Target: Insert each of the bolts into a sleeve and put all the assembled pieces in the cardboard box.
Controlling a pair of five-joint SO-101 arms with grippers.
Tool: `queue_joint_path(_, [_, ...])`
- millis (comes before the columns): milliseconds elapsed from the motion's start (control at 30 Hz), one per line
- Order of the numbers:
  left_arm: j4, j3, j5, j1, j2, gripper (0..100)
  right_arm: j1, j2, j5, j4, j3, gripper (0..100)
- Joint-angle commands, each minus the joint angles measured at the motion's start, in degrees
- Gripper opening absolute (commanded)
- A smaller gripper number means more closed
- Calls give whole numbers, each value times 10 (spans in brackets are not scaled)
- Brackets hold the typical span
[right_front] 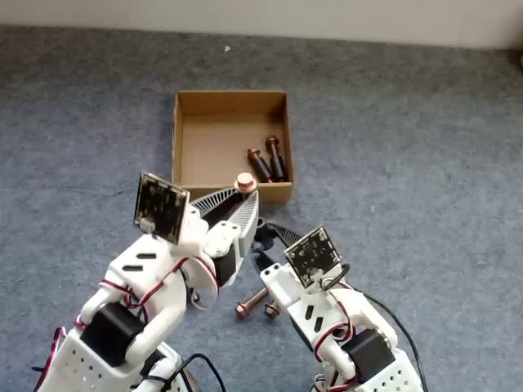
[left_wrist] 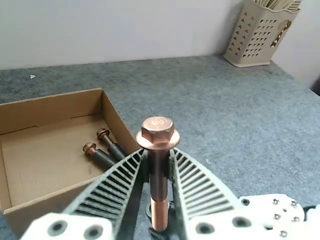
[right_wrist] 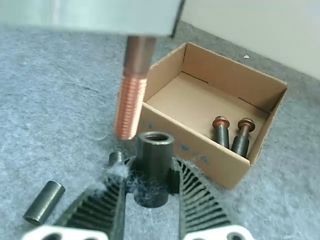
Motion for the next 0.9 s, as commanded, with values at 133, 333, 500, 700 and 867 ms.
queue_joint_path(133, [-51, 54, 5, 11, -69, 6, -11, -11, 7, 0, -7, 5])
queue_joint_path(333, [-59, 80, 5, 12, -99, 6, -47, -11, 8, -1, -7, 5])
queue_joint_path(500, [-60, 80, 5, 7, -122, 6, -47, -11, 8, 0, -10, 5])
queue_joint_path(700, [-59, 80, 5, -26, -154, 6, -47, -11, 8, 1, -11, 5])
queue_joint_path(867, [-59, 90, 5, -29, -162, 6, -49, -11, 8, -1, -26, 5])
